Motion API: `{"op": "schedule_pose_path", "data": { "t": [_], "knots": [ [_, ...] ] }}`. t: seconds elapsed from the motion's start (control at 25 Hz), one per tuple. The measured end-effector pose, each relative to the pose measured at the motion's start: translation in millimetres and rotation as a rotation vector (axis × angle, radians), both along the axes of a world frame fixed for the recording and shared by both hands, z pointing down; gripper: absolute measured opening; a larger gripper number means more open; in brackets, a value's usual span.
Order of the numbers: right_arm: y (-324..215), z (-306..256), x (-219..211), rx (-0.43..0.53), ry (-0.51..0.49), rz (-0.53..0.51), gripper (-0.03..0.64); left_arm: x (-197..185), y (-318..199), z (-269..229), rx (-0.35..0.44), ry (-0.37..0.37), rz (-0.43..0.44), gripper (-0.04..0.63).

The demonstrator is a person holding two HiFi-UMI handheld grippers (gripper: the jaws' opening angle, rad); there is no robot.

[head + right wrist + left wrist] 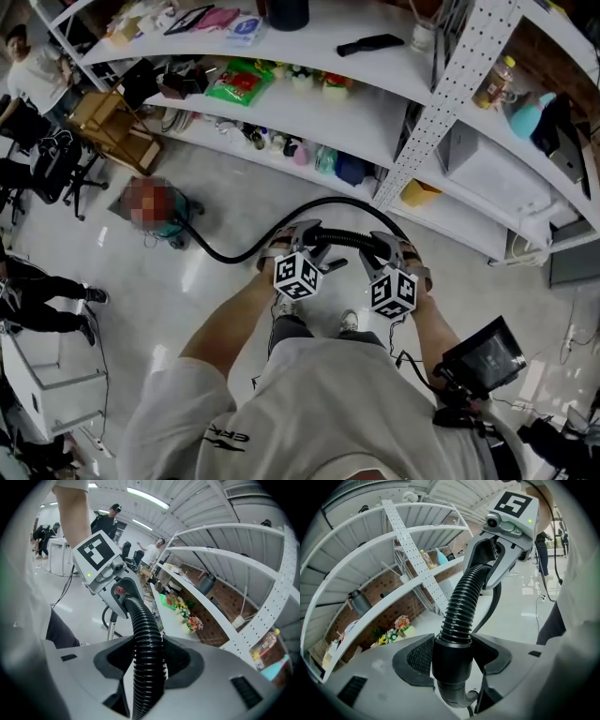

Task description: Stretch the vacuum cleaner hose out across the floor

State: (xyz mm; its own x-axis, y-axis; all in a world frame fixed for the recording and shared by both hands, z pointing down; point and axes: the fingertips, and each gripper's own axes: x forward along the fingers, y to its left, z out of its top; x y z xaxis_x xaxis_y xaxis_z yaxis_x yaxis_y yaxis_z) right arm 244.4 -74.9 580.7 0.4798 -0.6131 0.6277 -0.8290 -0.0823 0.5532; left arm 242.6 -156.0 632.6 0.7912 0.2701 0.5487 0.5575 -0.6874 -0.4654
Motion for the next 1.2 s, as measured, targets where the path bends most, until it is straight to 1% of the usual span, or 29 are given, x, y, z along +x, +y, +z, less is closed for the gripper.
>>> {"op": "schedule_pose_path", "data": {
  "t": [0.24,0.36,0.48,0.68,0.84,1.04,1.2],
  "knots": [
    [37.3,-1.1,6.5,0.009,-0.01,-0.112,0.181,-1.4,38.3,-0.8,-0.007,0.001,-0.121,0.238],
    [53.4,-3.7,4.3,0.006,-0.016,-0.151,0.181,-6.5,56.0,-2.6,-0.024,-0.009,-0.164,0.238],
    [65.0,-5.0,1.9,0.006,-0.022,-0.172,0.181,-11.3,68.7,-3.0,-0.041,-0.019,-0.189,0.238],
    [80.0,-1.5,-4.6,0.006,-0.036,-0.177,0.181,-19.2,84.1,1.0,-0.047,-0.035,-0.2,0.238],
    [90.6,5.1,-13.7,0.007,-0.043,-0.164,0.181,-28.7,93.5,6.2,-0.032,-0.036,-0.19,0.238],
    [97.7,7.2,-36.3,0.006,-0.042,-0.147,0.181,-49.5,98.7,5.4,-0.006,-0.022,-0.172,0.238],
    [105.6,8.1,-63.4,-0.001,-0.047,-0.138,0.181,-75.4,105.9,4.4,0.003,-0.015,-0.161,0.238]
  ]
}}
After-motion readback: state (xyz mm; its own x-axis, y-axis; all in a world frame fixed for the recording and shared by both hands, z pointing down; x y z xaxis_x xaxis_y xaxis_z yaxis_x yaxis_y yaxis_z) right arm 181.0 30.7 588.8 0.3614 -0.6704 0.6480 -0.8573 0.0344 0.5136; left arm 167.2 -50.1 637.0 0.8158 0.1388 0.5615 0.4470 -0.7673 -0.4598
